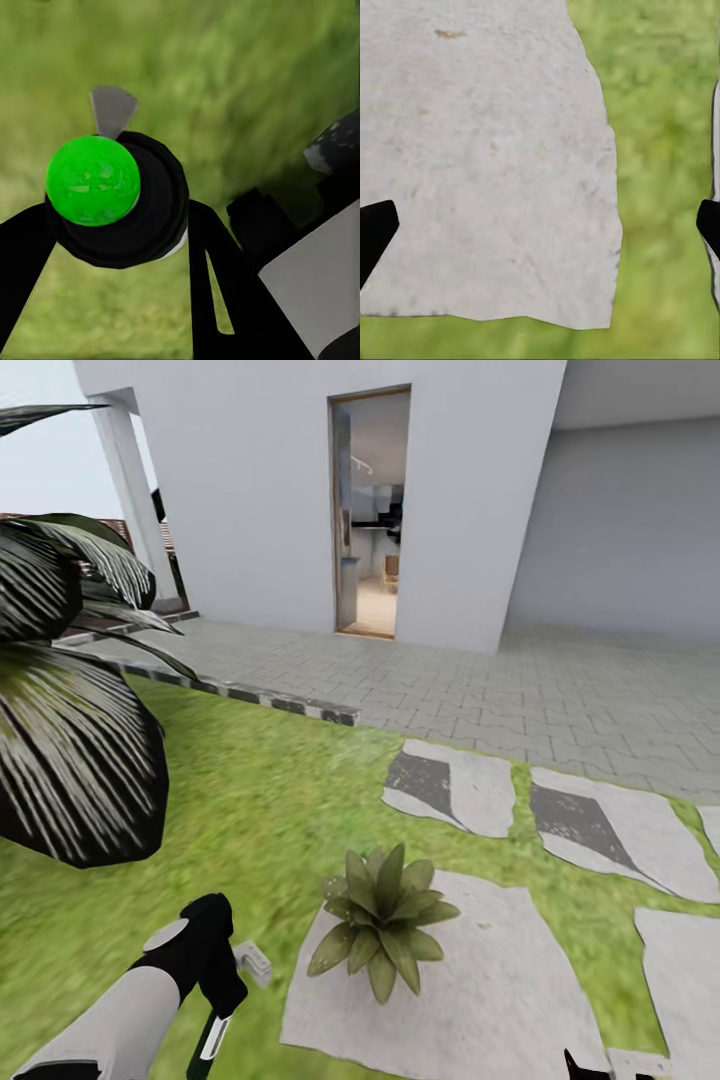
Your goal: Pick up the pesticide atomizer in the garden and spray insectifuge to fully cover both potted plants in the garden.
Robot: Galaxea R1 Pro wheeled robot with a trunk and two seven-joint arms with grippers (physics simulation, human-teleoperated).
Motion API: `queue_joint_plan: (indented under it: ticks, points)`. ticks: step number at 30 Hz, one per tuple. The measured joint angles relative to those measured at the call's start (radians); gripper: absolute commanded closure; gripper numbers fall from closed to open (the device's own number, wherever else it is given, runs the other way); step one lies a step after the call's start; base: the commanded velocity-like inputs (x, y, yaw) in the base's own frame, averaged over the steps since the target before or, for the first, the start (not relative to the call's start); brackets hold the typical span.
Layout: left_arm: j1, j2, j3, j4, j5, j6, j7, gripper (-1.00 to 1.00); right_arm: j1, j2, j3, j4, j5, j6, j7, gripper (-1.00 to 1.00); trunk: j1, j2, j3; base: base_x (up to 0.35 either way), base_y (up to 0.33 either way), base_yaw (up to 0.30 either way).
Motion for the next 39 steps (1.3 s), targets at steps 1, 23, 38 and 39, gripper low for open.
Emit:
queue_joint_plan:
  ticks: [1, 23, 38, 39]
  points:
    - [-0.001, 0.001, 0.000, -0.001, -0.001, 0.000, 0.001, 1.00, 0.000, 0.000, 0.000, 0.000, 0.000, 0.000, 0.000, -1.00, 0.000, 0.000, 0.000, 0.196, -0.025, 0.123]
    - [0.003, -0.027, 0.009, 0.062, 0.007, 0.001, 0.166, 1.00, 0.000, 0.000, 0.000, 0.000, 0.000, 0.000, 0.000, -1.00, 0.001, 0.000, 0.000, 0.015, -0.002, 0.077]
    - [0.001, -0.027, 0.023, 0.043, 0.021, 0.001, 0.163, 1.00, 0.000, 0.000, 0.000, 0.000, 0.000, 0.000, 0.000, -1.00, 0.001, 0.000, 0.000, 0.000, -0.215, 0.150]
    - [0.001, -0.027, 0.027, 0.043, 0.025, 0.001, 0.163, 1.00, 0.000, 0.000, 0.000, 0.000, 0.000, 0.000, 0.000, -1.00, 0.001, 0.000, 0.000, 0.000, -0.273, 0.000]
